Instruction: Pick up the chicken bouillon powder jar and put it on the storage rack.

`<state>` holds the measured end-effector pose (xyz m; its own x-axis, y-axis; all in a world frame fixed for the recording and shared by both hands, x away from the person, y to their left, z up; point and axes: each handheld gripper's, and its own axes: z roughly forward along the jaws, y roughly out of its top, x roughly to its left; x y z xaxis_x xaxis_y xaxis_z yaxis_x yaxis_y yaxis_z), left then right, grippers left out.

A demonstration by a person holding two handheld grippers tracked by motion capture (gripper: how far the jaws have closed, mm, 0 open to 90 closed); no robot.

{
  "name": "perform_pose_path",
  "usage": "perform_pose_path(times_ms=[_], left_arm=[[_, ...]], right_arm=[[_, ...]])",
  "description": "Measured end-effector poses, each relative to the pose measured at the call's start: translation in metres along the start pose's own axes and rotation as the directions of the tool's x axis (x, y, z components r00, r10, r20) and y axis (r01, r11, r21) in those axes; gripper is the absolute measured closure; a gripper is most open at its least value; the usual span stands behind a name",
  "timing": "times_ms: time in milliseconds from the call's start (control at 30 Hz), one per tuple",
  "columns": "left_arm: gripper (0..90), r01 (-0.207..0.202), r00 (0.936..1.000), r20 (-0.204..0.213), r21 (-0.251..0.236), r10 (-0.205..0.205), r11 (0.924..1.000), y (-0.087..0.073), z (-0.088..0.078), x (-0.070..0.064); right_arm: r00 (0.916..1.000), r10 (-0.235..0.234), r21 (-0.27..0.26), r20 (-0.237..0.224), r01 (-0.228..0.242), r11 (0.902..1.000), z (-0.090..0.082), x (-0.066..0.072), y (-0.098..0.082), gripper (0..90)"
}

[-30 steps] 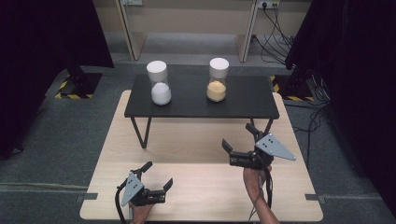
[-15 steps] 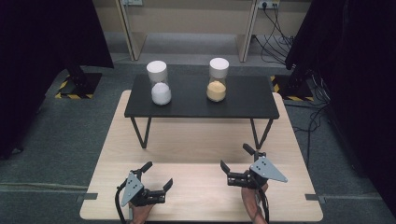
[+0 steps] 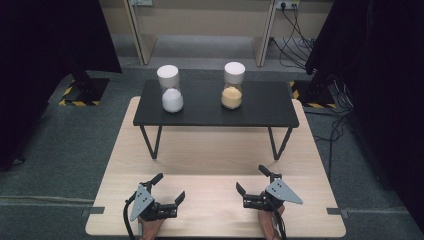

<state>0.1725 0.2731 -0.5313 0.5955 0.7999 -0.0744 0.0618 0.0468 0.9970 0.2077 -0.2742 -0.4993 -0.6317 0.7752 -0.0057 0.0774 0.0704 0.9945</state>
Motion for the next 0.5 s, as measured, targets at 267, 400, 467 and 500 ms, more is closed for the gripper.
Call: perform_pose_path(times_ms=[267,400,467,500], left_arm=[[0.0,0.013,0.9999,-0.008,-0.006,-0.013,0.9999,-0.0005,0.0,0.0019],[0.0,0.027,0.9996,-0.008,-0.008,-0.028,0.9996,-0.0012,-0.0005,0.0028],[0.0,0.021,0.9997,-0.01,-0.001,-0.021,0.9998,-0.0003,0.0003,0.0021],[0.0,0.018,0.9998,-0.009,0.0,-0.018,0.9998,-0.0001,0.0005,0.0019]], right_arm=[[0.9999,0.004,0.02,-0.011,-0.004,0.9998,0.0022,-0.0012,-0.0079,0.3],[0.9999,-0.01,0.016,-0.011,0.01,0.9998,0.0016,0.0005,-0.0086,0.4],[1.0,-0.007,0.014,-0.007,0.007,0.9999,0.0015,0.0004,-0.0092,0.4],[1.0,0.0,0.011,-0.006,0.0,0.9999,0.0014,-0.0004,-0.0098,0.4]])
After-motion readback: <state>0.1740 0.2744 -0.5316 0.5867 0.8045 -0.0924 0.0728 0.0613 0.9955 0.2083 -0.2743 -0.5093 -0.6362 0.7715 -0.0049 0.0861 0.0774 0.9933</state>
